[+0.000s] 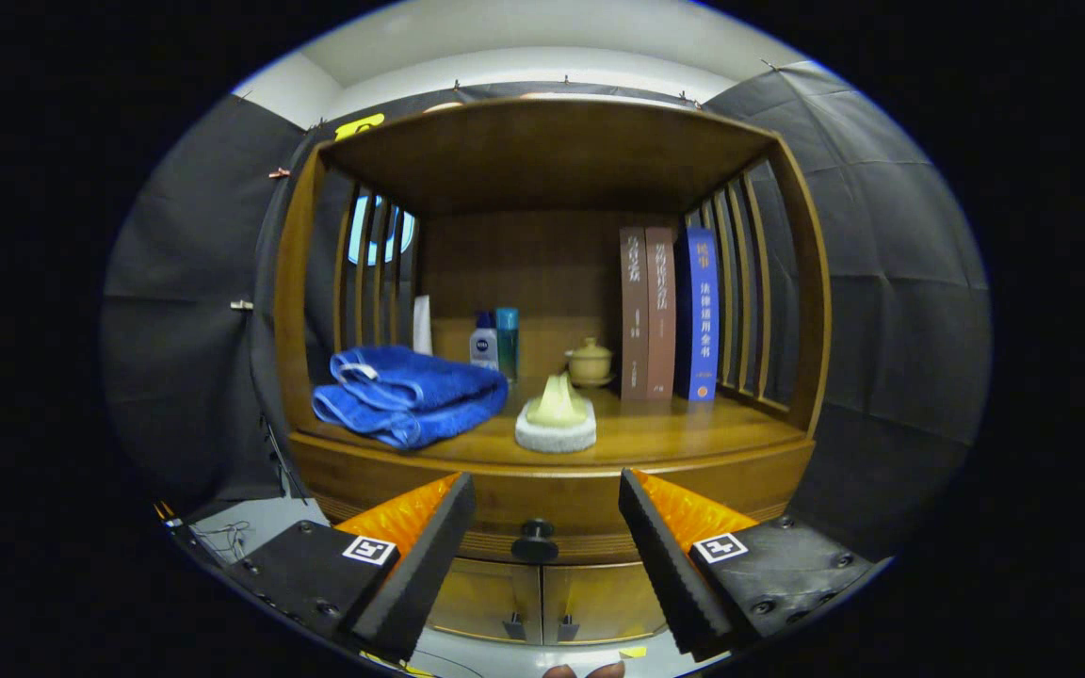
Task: Pull open the drawer, take out the items inside it, and place them on the countertop above the cabinet.
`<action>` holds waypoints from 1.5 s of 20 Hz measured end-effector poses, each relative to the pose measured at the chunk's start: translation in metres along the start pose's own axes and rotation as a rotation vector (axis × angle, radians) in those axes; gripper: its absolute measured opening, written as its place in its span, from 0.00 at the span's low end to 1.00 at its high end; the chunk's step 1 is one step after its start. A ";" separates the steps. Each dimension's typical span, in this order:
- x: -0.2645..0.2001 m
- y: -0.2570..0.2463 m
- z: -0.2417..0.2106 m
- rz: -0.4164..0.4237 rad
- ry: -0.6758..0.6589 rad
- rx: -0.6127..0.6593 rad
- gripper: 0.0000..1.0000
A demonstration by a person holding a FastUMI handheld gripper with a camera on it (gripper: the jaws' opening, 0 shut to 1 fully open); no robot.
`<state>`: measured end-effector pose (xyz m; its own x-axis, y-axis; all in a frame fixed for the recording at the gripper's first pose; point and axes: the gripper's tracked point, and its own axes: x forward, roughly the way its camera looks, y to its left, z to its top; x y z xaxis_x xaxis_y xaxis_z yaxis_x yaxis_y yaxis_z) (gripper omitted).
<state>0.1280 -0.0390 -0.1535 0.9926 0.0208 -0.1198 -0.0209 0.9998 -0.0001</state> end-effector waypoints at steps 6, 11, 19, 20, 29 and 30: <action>-0.040 -0.005 0.073 0.009 -0.012 -0.013 0.99; -0.084 -0.007 0.115 -0.011 -0.024 -0.026 0.99; -0.149 0.003 0.151 -0.028 -0.052 -0.009 0.99; -0.153 0.007 0.153 -0.026 -0.061 -0.008 0.99; -0.165 0.020 0.153 -0.010 -0.070 0.028 0.99; -0.165 0.019 0.153 -0.011 -0.071 0.031 0.99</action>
<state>-0.0183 -0.0233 0.0181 0.9988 0.0085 -0.0488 -0.0071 0.9995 0.0303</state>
